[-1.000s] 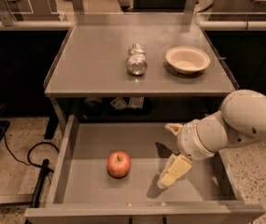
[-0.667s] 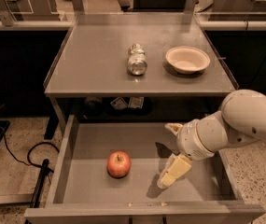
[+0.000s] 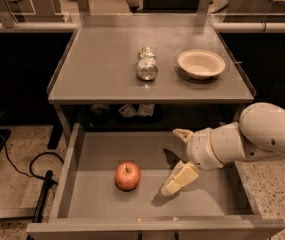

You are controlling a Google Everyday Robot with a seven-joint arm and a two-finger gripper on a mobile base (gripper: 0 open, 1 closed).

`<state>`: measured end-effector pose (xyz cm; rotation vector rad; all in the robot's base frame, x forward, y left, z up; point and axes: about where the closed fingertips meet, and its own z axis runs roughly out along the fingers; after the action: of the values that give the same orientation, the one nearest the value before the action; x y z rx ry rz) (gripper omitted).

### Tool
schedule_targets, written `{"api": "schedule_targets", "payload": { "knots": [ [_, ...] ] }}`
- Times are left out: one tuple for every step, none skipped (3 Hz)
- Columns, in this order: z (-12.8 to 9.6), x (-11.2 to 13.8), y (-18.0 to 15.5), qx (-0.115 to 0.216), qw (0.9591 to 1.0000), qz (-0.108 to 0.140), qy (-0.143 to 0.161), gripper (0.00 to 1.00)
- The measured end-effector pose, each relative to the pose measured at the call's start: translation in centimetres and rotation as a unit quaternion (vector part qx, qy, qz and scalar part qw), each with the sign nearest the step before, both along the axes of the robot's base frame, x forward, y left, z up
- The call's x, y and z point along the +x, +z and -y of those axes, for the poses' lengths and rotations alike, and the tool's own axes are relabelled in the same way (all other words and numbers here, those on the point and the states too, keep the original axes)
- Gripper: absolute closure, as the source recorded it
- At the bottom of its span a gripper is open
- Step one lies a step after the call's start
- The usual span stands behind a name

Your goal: Pick apple from top drawer and place on counter

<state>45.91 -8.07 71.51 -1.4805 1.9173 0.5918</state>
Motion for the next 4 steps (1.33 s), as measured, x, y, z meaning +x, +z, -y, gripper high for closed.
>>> {"api": "schedule_targets", "payload": {
  "knots": [
    [-1.2, 0.9, -2.0, 0.025, 0.9994, -0.02, 0.01, 0.0],
    [-1.3, 0.9, -2.3, 0.027, 0.9993, -0.023, 0.011, 0.0],
    [-2.1, 0.9, -3.7, 0.034, 0.9991, -0.019, 0.019, 0.0],
    [-4.1, 3.3, -7.7, 0.072, 0.9966, -0.007, 0.038, 0.0]
  ]
}}
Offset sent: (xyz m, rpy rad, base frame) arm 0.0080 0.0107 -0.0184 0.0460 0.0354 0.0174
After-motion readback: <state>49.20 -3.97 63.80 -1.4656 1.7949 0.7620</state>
